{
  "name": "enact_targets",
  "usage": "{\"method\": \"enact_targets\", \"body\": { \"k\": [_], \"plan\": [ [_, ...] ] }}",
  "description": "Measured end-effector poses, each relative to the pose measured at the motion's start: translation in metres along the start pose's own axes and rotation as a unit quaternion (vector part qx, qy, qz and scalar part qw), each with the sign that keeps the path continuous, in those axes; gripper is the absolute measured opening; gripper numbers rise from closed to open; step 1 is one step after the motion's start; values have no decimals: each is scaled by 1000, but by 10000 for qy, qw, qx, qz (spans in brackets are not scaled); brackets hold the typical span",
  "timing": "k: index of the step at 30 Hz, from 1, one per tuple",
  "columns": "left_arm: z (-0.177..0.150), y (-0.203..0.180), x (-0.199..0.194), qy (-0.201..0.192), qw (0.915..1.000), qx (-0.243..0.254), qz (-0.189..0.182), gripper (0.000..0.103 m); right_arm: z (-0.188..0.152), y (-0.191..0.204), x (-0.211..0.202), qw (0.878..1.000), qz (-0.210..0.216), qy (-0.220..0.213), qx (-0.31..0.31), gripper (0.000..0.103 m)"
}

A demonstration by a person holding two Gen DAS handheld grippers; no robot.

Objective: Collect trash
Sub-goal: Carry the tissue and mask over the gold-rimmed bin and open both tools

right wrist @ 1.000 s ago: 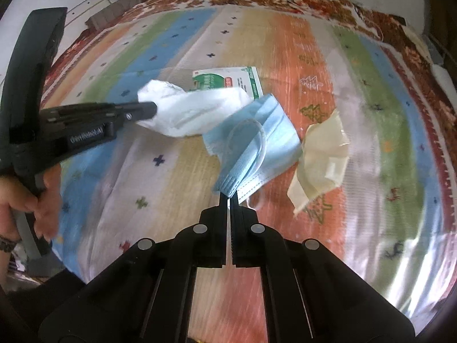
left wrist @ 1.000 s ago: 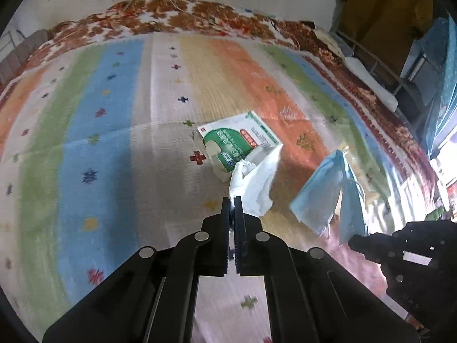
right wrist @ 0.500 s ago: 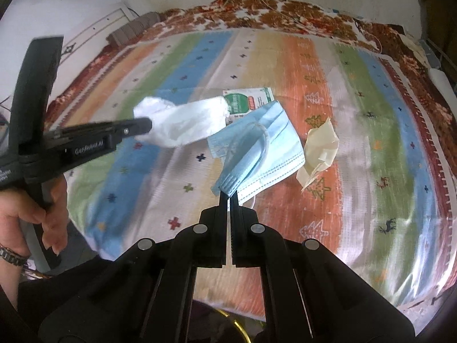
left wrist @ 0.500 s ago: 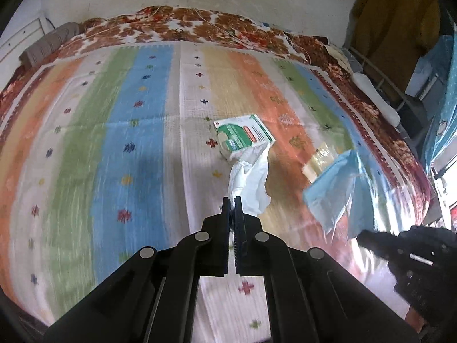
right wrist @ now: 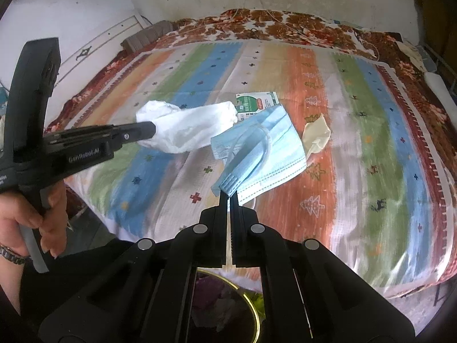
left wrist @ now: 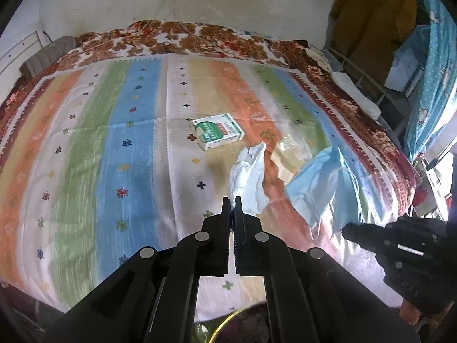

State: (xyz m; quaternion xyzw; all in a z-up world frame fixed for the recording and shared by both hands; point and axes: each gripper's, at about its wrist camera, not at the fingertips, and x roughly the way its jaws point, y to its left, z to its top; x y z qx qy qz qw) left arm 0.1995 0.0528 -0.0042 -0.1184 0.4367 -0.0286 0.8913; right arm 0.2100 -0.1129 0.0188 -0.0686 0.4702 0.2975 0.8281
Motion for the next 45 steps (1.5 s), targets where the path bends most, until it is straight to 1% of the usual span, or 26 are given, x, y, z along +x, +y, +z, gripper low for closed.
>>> {"method": "enact_targets", "body": {
  "k": [6, 10, 14, 18, 24, 26, 29, 36, 42, 45],
  "plan": [
    [-12, -5, -25, -158, 9998, -147, 46, 2, -13, -1, -22, 10000, 46, -76, 30, 1],
    [-22, -2, -34, -122, 9994, -337, -24, 2, -21, -2, -32, 9999, 45, -114, 26, 1],
    [-32, 0, -40, -77, 9995, -301, 85, 2, -29, 1, -40, 9999, 67, -131, 12, 1],
    [-39, 3, -48, -56, 9990, -436, 15, 2, -40, 3, -46, 9999, 36, -109, 7, 1],
    [-52, -2, -61, -79, 9989, -461, -95, 2, -56, 11, -59, 9998, 81, -145, -51, 1],
    [-57, -5, -64, -78, 9989, -449, -141, 2, -62, 15, -64, 9997, 24, -183, -134, 1],
    [-67, -12, -69, -39, 9991, -384, -185, 2, -69, 19, -67, 9997, 56, -182, -165, 1],
    [-91, -17, -75, 87, 9984, -469, -291, 2, -88, 27, -70, 9995, 122, -111, -259, 1],
    [-114, -21, -78, 212, 9977, -499, -413, 2, -105, 34, -70, 9994, 89, -21, -343, 1],
    [-124, -23, -79, 261, 9976, -486, -418, 2, -114, 36, -69, 9994, 83, 28, -323, 1]
  ]
}}
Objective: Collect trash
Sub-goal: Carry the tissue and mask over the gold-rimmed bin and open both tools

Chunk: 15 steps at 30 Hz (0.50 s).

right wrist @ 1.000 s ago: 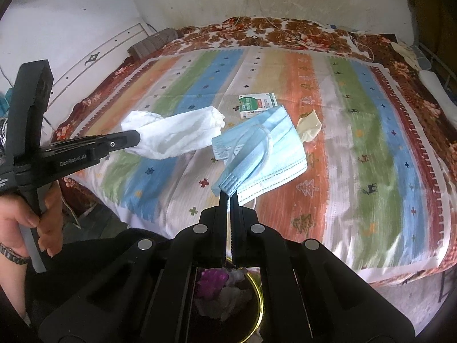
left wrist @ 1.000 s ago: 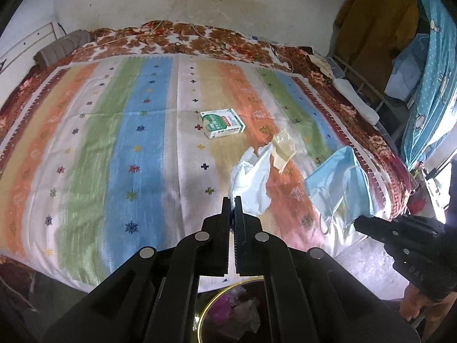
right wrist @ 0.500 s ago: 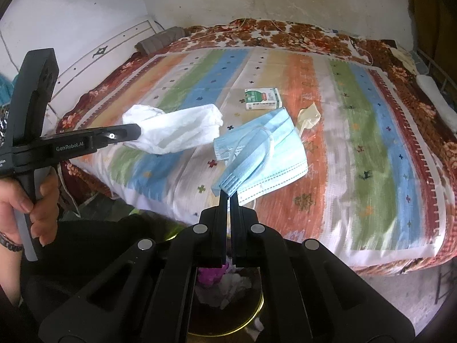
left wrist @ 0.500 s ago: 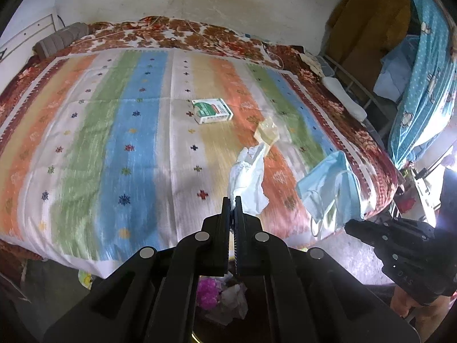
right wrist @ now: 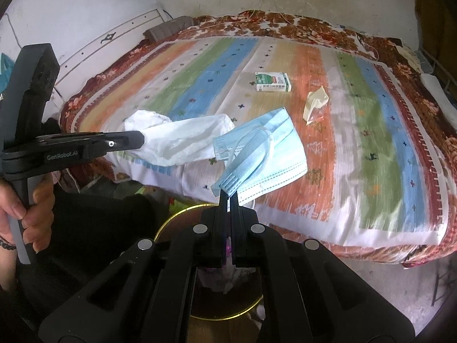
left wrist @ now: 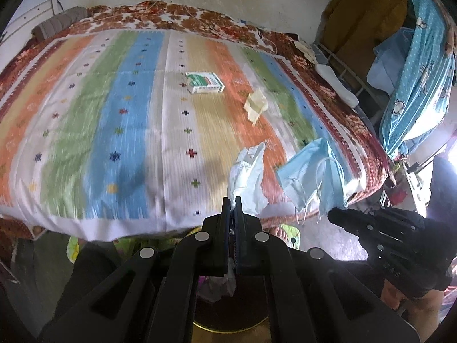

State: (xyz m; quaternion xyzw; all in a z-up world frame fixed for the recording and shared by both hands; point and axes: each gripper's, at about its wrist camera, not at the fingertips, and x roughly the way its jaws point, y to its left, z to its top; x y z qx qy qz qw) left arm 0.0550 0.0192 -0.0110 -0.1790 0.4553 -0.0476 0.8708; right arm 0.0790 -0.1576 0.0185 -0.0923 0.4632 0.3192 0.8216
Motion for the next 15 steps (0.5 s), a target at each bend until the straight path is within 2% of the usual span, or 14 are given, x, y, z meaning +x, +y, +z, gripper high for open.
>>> {"method": "enact_targets", "body": {
  "k": [6, 15],
  "plan": [
    [-20, -6, 8, 211, 9998, 57, 46, 2, -18, 6, 5, 9999, 6, 168, 3, 1],
    [-44, -10, 33, 782, 9961, 31, 411, 2, -46, 14, 24, 9976, -81, 684, 40, 1]
  ]
}}
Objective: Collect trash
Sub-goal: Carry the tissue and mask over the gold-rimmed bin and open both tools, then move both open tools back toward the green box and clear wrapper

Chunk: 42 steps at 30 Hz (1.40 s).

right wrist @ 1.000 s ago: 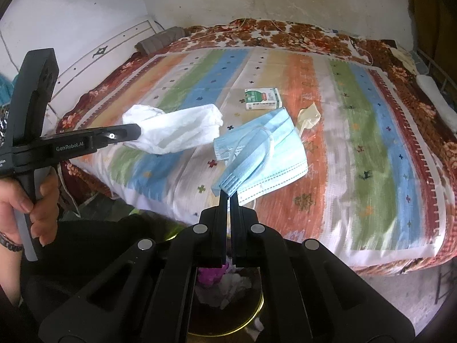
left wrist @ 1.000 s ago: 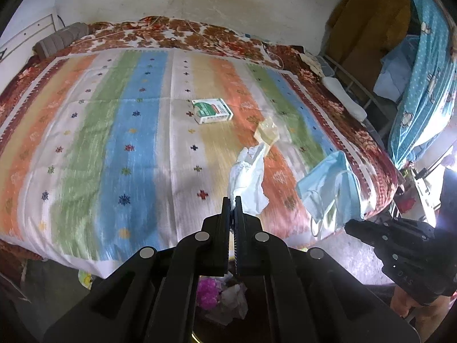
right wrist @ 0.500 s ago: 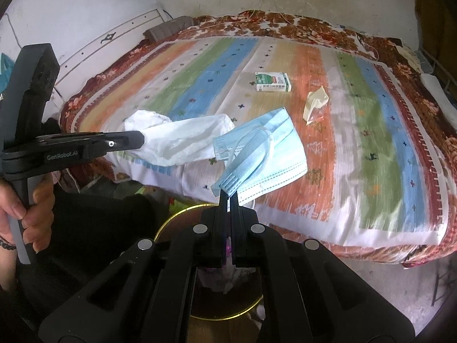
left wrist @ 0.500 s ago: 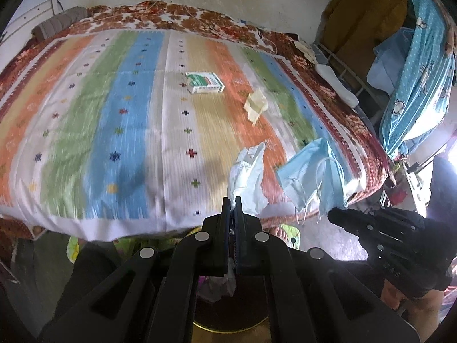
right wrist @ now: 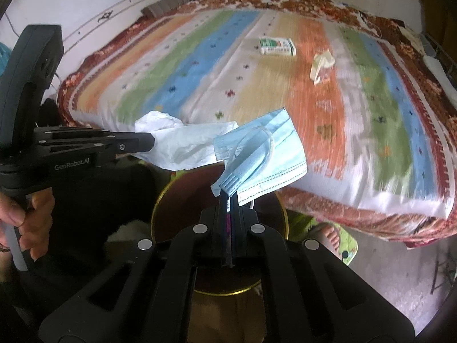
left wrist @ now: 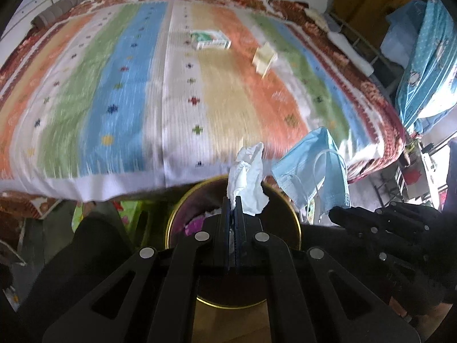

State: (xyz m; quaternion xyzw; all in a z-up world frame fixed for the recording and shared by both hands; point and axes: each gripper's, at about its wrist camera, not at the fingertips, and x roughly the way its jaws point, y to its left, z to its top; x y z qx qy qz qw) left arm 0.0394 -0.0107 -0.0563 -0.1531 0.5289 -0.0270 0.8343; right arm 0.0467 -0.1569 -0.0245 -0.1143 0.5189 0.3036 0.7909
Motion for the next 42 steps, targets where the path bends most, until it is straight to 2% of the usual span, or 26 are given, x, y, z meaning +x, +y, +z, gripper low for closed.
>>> {"method": "enact_targets", "body": {
  "k": [5, 9, 12, 18, 20, 21, 22, 23, 27, 32, 36, 39, 42],
  "plan": [
    [-8, 3, 17, 301, 9993, -156, 127, 2, -7, 0, 15, 9993, 31, 343, 121, 1],
    [-9, 8, 25, 534, 9980, -346, 34, 2, -10, 1, 28, 9982, -16, 594, 74, 1],
    [-11, 9, 32, 652, 9971, -384, 102, 2, -12, -1, 40, 9966, 31, 806, 177, 1],
    [-14, 10, 46, 944, 9943, -487, 94, 2, -13, -6, 51, 9940, 153, 1030, 339, 2],
    [-14, 15, 49, 1036, 9928, -603, 63, 11, -14, -8, 54, 9924, 241, 1123, 447, 7],
    [-13, 16, 48, 1043, 9925, -644, 33, 25, -14, -9, 55, 9919, 247, 1145, 490, 12],
    [-12, 18, 45, 988, 9928, -682, 7, 32, -14, -10, 55, 9920, 213, 1133, 515, 25],
    [-11, 19, 41, 896, 9937, -679, 41, 33, -14, -11, 53, 9924, 162, 1098, 523, 30],
    [-7, 23, 34, 716, 9948, -717, 126, 36, -12, -14, 50, 9932, 167, 1000, 577, 33],
    [2, 22, 26, 481, 9966, -616, 246, 45, -5, -14, 45, 9953, 90, 805, 533, 38],
    [13, 24, 14, 171, 9979, -505, 370, 58, 5, -21, 36, 9965, 19, 579, 598, 40],
    [23, 24, 4, -118, 9980, -404, 476, 69, 16, -31, 26, 9967, -53, 336, 734, 46],
    [34, 24, -1, -270, 9973, -311, 611, 73, 29, -40, 16, 9968, -201, 108, 767, 50]
  ]
}}
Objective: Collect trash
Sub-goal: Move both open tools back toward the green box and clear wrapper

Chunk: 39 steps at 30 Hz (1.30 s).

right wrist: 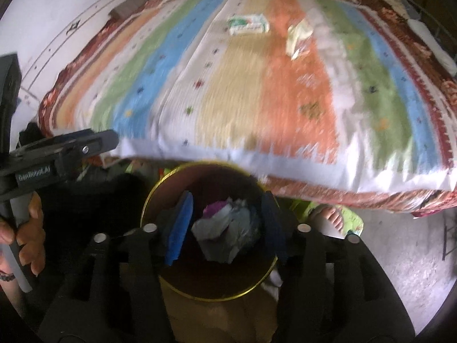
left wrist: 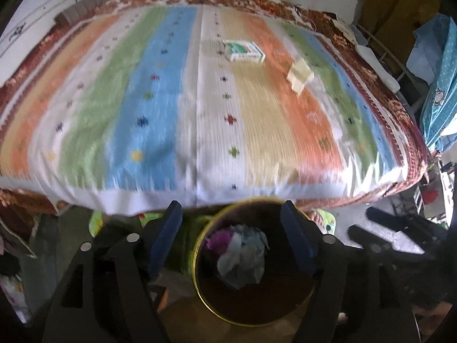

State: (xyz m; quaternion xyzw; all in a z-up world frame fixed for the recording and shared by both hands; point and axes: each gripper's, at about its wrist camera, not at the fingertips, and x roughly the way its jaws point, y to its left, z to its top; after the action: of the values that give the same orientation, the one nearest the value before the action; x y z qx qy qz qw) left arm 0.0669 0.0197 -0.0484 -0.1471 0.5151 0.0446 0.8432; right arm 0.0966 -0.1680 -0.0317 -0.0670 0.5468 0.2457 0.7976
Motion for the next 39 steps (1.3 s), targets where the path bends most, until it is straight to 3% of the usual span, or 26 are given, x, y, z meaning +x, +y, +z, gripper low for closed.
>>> {"method": "enact_targets", "body": {
  "k": [15, 29, 39],
  "plan": [
    [54, -12, 5, -411, 9970, 504, 419, 92, 55, -30, -19, 9966, -366, -677, 280, 66],
    [104, -18, 38, -348, 9946, 769, 603, 97, 97, -43, 4, 9933, -760, -858, 121, 71],
    [134, -18, 75, -235, 9927, 981, 655, 97, 125, -50, 31, 9923, -754, -985, 72, 78]
  ]
}}
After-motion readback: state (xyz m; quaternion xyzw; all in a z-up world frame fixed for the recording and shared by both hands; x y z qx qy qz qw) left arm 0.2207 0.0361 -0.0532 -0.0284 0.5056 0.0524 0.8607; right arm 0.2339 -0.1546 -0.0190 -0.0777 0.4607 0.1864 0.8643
